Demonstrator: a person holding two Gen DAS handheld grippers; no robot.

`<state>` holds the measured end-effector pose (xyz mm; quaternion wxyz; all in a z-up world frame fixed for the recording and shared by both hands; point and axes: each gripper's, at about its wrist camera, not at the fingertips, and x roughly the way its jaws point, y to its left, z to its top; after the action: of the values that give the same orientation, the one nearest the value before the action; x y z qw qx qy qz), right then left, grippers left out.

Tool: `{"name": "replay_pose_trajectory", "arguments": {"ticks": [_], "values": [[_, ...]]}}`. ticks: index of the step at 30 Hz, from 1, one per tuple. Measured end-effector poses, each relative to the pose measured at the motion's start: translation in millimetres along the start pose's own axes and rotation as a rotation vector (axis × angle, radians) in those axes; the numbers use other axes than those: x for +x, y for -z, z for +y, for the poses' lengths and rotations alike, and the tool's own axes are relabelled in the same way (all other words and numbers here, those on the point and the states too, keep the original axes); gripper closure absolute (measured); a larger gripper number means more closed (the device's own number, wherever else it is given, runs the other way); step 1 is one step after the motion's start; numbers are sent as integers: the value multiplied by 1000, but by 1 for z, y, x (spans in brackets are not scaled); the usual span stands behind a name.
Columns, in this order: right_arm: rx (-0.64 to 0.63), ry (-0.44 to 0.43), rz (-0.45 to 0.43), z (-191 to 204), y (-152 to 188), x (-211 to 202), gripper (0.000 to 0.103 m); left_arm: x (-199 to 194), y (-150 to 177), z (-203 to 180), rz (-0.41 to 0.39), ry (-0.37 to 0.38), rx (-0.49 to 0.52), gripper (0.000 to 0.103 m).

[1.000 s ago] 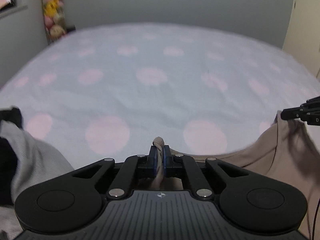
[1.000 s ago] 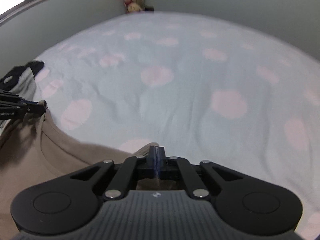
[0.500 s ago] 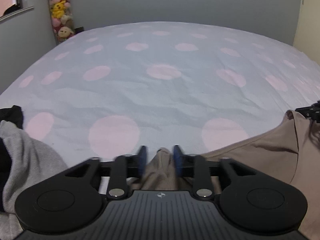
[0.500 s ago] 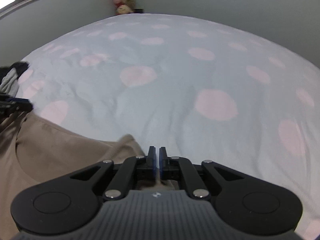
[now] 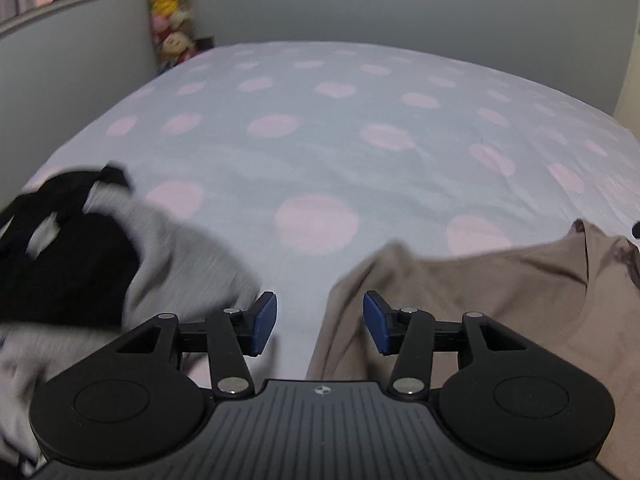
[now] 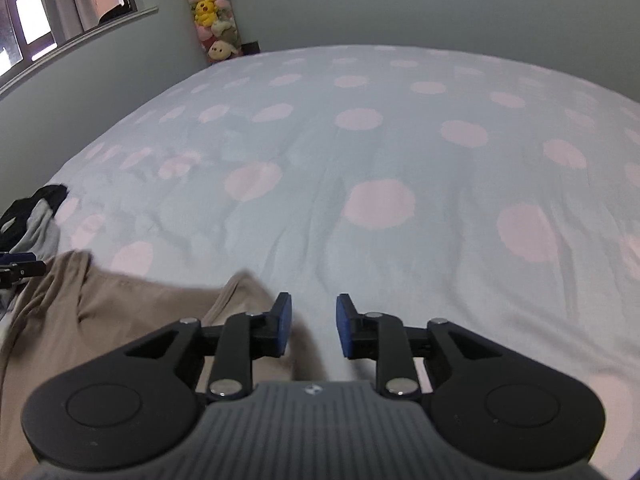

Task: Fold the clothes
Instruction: 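Lay the beige shirt flat on the bed and open both grippers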

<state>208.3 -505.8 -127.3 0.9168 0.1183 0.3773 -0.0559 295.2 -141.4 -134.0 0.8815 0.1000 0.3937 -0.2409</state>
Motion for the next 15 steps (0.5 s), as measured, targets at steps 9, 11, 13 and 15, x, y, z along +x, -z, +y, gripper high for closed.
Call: {"name": "replay_pose_trajectory", "arguments": {"ticks": [9,11,13,15], "values": [[94,-8,53,1,63,-49,75,-61,70,15,73,25,-120,57],[117,-8,56,4,80,-66,75,-74,84,14,90,18,-142,57],[145,-5,40,8,97,-83,75,-83,97,11,106,-8,-156,57],[174,3,25,13,113,-100,75,-94,109,8,102,-21,-173,57]]}}
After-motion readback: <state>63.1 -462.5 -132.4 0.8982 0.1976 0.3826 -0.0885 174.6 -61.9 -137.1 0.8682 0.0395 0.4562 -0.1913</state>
